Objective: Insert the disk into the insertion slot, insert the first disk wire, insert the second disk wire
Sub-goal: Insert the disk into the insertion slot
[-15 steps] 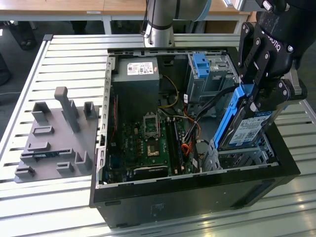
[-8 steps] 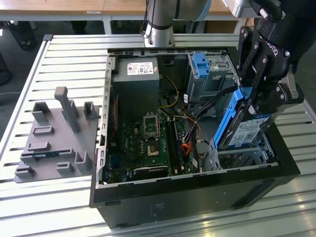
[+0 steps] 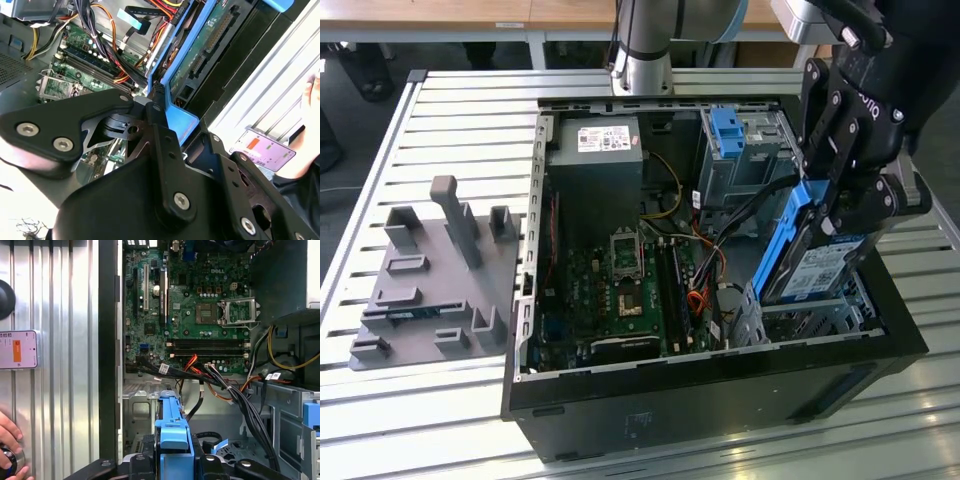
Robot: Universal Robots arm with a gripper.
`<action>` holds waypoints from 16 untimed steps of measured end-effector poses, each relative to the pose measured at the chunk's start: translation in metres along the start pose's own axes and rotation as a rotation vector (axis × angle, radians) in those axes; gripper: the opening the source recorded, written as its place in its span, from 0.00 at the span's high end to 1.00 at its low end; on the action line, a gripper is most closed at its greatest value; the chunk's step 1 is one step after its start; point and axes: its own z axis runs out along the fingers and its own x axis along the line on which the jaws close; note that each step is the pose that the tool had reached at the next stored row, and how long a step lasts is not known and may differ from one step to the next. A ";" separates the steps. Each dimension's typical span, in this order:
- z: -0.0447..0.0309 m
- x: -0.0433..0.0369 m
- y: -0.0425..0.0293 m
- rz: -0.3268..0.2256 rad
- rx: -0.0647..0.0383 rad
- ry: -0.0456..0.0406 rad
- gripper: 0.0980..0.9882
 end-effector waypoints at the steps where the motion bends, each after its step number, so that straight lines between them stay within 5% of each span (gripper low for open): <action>1: 0.0007 0.0000 0.0000 0.000 0.000 -0.0001 0.70; 16: 0.0116 0.0002 0.0002 0.000 0.000 -0.0002 0.70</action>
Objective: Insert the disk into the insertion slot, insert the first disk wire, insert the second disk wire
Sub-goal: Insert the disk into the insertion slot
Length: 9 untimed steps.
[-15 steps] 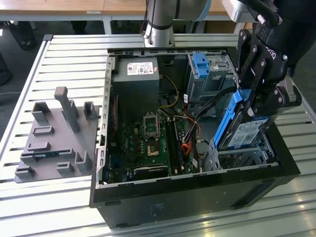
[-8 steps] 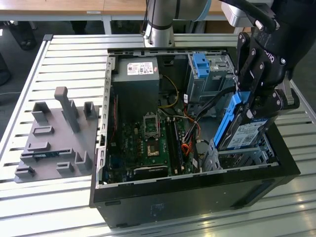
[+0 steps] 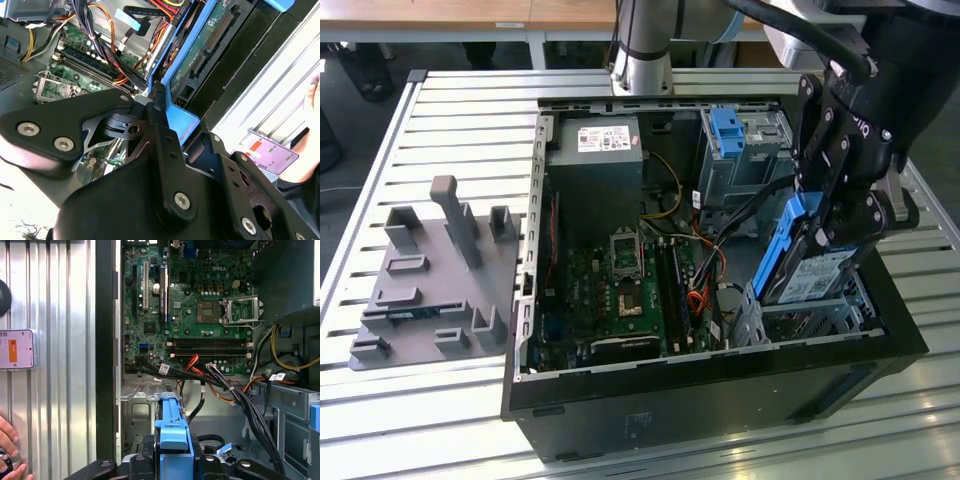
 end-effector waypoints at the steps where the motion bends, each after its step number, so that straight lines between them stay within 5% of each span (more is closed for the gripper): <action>1: 0.0011 0.0000 0.0000 0.000 0.000 0.0001 0.70; 9: 0.0116 0.0002 0.0002 0.000 0.000 0.0001 0.70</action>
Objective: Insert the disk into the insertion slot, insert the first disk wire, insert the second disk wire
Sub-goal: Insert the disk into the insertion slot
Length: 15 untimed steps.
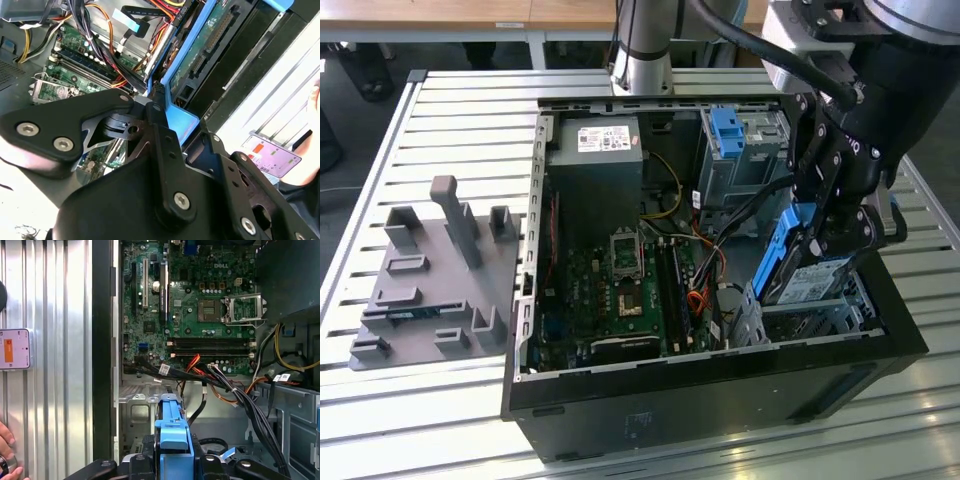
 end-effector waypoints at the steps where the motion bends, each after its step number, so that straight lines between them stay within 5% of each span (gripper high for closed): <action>1: 0.0014 0.0000 0.0000 0.000 0.000 0.0000 0.70; 15: 0.0221 0.0003 0.0005 0.000 0.000 0.0000 0.70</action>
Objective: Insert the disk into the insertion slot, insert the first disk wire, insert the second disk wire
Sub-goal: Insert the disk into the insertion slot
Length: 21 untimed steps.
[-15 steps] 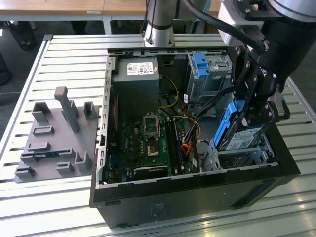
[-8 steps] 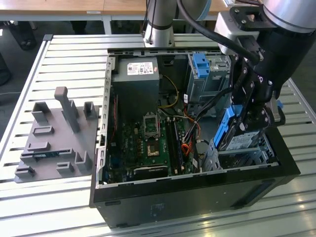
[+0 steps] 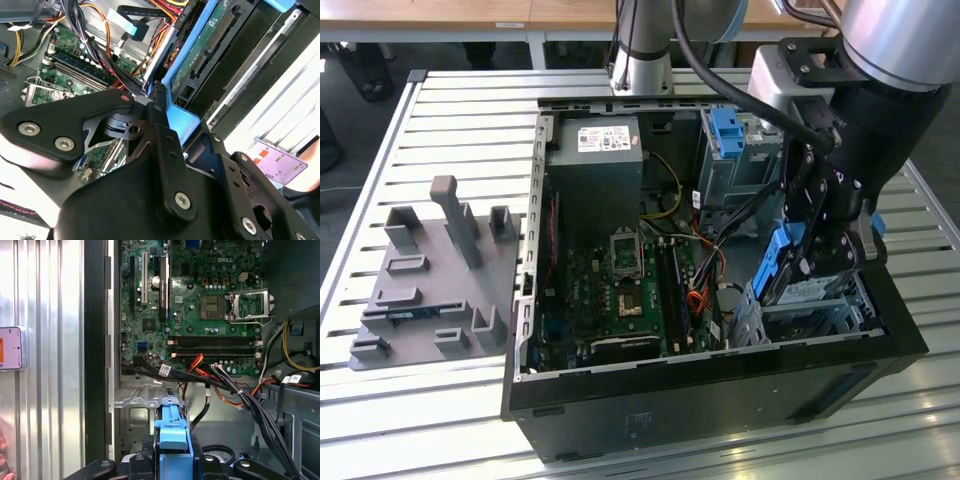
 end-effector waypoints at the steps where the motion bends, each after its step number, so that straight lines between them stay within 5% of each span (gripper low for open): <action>1: 0.0014 0.0000 0.0000 0.000 0.000 0.0001 0.70; 13: 0.0133 0.0001 0.0002 0.000 0.000 0.0000 0.62; 21: 0.0199 0.0002 0.0004 0.000 0.000 -0.0003 0.90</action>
